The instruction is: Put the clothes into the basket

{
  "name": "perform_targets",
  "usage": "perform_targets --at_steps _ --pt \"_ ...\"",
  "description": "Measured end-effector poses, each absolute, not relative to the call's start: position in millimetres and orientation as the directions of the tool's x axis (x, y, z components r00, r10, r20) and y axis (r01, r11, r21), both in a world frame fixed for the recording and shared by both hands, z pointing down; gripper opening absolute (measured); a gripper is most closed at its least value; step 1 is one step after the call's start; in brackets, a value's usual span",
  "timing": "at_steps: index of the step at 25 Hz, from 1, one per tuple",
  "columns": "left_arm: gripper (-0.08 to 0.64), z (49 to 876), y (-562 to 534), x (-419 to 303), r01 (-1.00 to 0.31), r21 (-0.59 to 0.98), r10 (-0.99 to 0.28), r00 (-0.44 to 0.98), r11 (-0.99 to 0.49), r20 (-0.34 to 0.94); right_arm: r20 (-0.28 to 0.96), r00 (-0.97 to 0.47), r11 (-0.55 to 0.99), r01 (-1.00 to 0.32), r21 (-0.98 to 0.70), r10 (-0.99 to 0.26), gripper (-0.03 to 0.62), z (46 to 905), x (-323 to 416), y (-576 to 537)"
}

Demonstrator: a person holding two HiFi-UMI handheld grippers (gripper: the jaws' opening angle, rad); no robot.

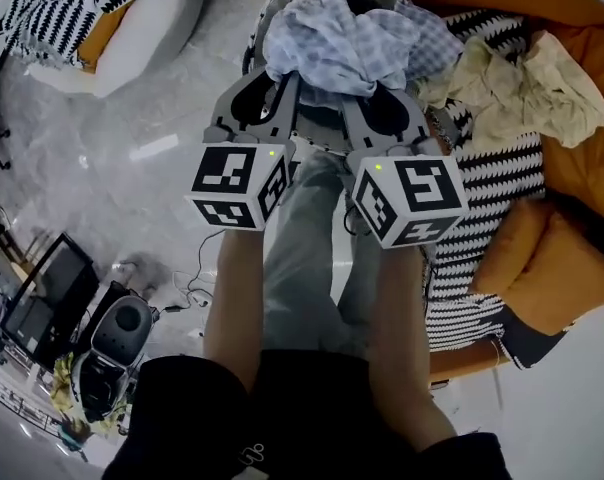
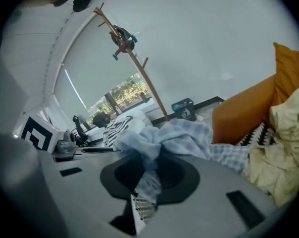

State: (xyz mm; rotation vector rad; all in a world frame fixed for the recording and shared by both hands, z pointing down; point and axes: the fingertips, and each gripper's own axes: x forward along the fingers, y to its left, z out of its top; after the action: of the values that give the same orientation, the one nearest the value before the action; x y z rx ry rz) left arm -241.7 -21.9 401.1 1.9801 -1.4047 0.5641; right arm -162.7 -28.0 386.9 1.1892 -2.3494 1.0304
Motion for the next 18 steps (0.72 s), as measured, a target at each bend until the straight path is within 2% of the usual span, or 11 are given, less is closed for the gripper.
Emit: perform_targets --at_steps 6,10,11,12,13,18 --pt "0.077 412 -17 -209 -0.921 0.276 -0.623 0.389 -0.275 0.679 0.586 -0.568 0.349 -0.821 -0.452 -0.577 0.055 398 -129 -22" --pt "0.077 413 -18 -210 -0.931 0.257 -0.627 0.364 -0.258 0.689 0.616 -0.533 0.323 -0.845 -0.426 -0.580 0.057 404 -124 -19" --pt "0.097 414 -19 -212 -0.942 0.231 -0.633 0.336 -0.245 0.697 0.646 -0.501 0.301 -0.865 -0.402 -0.576 0.097 409 -120 -19" --pt "0.173 415 -21 -215 -0.951 0.200 -0.640 0.306 -0.235 0.705 0.674 -0.470 0.276 -0.882 -0.382 -0.570 0.252 416 -116 -18" --pt "0.213 415 -23 -216 -0.957 0.175 -0.645 0.286 -0.232 0.708 0.692 -0.452 0.252 -0.891 -0.377 -0.563 0.278 420 -112 -18" --pt "0.213 414 -27 -196 -0.940 0.211 -0.633 0.336 -0.266 0.698 0.701 -0.424 0.187 -0.901 -0.391 -0.574 0.276 425 -95 -18"
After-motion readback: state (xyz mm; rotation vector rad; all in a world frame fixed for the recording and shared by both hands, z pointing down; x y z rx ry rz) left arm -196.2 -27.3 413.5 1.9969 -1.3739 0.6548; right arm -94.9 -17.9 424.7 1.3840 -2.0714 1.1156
